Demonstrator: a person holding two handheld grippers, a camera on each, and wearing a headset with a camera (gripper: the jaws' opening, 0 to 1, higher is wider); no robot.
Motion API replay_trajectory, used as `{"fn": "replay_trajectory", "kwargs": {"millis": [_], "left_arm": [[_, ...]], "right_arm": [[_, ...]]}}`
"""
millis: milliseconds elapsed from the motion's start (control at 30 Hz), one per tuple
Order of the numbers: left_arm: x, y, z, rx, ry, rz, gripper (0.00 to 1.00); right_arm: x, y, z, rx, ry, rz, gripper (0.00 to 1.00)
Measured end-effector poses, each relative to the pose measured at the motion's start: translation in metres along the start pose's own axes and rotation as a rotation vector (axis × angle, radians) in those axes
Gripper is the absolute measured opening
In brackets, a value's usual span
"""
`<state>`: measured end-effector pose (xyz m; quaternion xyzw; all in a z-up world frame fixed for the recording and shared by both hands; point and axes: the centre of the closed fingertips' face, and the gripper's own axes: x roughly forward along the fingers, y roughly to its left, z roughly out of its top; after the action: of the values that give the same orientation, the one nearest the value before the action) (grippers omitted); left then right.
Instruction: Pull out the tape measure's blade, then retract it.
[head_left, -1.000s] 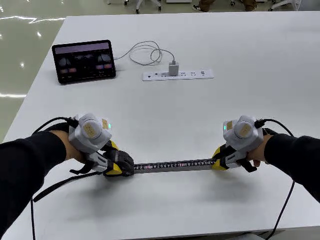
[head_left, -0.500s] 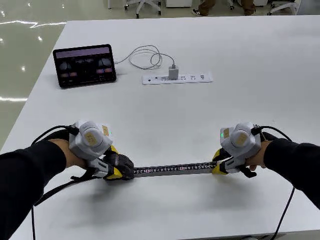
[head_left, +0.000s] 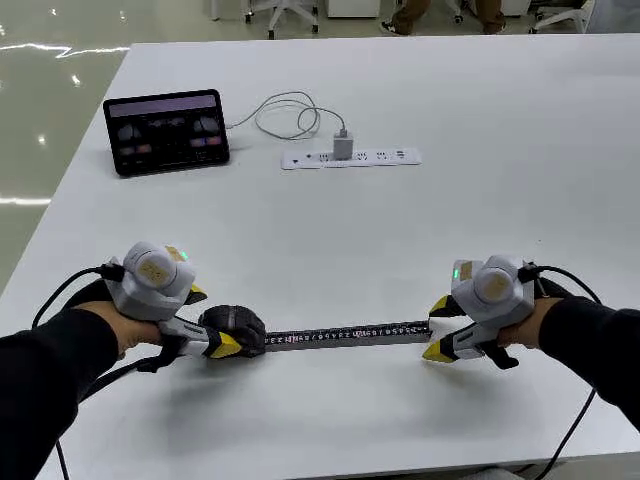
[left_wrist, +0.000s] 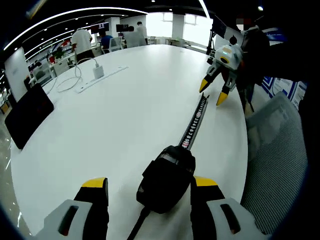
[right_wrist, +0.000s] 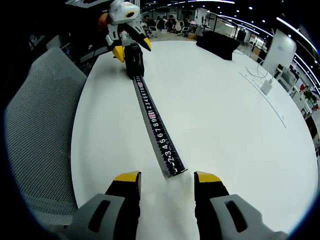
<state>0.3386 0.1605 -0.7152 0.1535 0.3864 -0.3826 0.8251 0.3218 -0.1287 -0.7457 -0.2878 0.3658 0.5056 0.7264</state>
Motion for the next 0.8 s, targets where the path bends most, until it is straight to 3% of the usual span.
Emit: {"fn": "replay_trajectory", "kwargs": {"millis": [133, 267, 333, 467, 533, 800], "left_arm": [[-0.009, 0.004, -0.002, -0.032, -0.038, 0.026, 0.68], [-0.016, 0.007, 0.001, -0.082, -0.086, 0.049, 0.84], [-0.02, 0.005, 0.003, -0.101, -0.103, 0.046, 0.86], [-0.027, 0.011, 0.007, -0.116, -0.155, 0.106, 0.99], [-0.032, 0.022, 0.003, -0.082, -0.157, 0.183, 1.0], [-0.049, 0.021, -0.01, -0.168, -0.204, 0.195, 1.0]], "right_arm": [[-0.008, 0.0, -0.003, 0.038, -0.032, -0.044, 0.4], [-0.014, 0.004, -0.002, 0.046, -0.039, -0.079, 0.49], [-0.016, 0.004, -0.002, 0.052, -0.043, -0.088, 0.51], [-0.022, 0.004, 0.0, 0.102, -0.067, -0.109, 0.55], [-0.025, 0.003, 0.002, 0.118, -0.084, -0.126, 0.56], [-0.034, 0.005, -0.005, 0.176, -0.117, -0.162, 0.63]]}}
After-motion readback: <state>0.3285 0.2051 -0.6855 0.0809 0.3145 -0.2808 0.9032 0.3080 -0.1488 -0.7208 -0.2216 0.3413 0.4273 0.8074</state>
